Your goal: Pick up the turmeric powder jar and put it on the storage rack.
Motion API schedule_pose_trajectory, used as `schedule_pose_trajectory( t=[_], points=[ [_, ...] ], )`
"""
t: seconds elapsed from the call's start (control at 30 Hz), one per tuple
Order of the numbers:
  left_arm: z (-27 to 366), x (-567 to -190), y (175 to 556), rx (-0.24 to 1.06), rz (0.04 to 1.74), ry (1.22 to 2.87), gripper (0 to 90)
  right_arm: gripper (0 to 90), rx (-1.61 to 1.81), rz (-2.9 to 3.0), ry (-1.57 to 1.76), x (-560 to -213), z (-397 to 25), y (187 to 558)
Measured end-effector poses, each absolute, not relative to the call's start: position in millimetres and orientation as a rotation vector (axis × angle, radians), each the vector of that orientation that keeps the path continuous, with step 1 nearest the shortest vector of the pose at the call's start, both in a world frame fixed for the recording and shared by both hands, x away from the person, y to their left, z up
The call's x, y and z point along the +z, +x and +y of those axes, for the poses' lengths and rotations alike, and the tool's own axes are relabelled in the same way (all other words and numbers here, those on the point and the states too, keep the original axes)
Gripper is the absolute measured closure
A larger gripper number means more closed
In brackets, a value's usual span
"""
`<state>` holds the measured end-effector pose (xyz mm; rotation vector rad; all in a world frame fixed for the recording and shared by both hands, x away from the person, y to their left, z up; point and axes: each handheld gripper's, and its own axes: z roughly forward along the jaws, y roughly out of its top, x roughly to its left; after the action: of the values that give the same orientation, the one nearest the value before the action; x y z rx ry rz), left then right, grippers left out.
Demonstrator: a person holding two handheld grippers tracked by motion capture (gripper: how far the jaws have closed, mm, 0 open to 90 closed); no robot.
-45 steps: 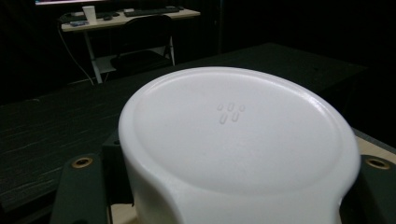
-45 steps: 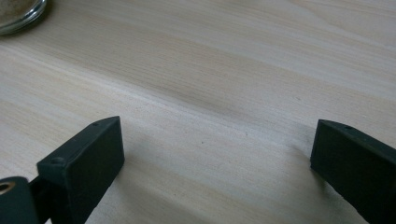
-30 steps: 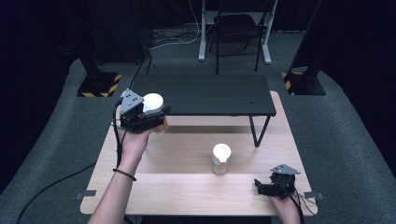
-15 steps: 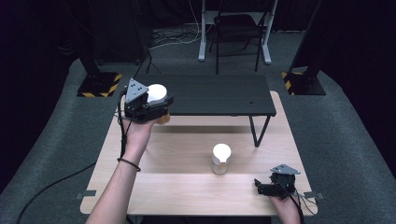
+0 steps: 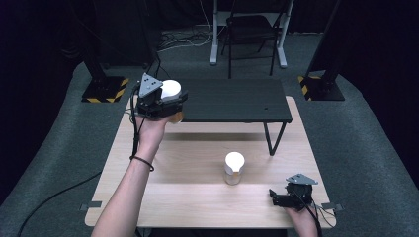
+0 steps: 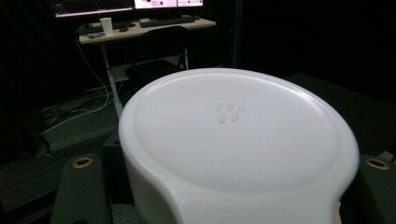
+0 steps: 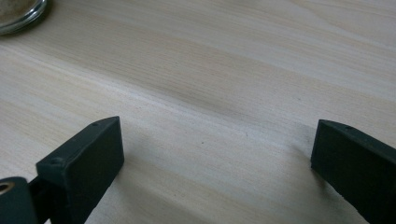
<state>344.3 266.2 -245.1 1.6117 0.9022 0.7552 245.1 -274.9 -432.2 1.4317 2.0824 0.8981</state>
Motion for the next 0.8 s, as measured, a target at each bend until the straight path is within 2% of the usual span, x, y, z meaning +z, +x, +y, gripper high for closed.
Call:
schedule_pose_trajectory(
  t=[0.8],
  points=[
    [244,-240,381,0.728,0.959,1.614,30.0,1.4,0.9,2.084,1.426,-432,-275,246]
  ],
)
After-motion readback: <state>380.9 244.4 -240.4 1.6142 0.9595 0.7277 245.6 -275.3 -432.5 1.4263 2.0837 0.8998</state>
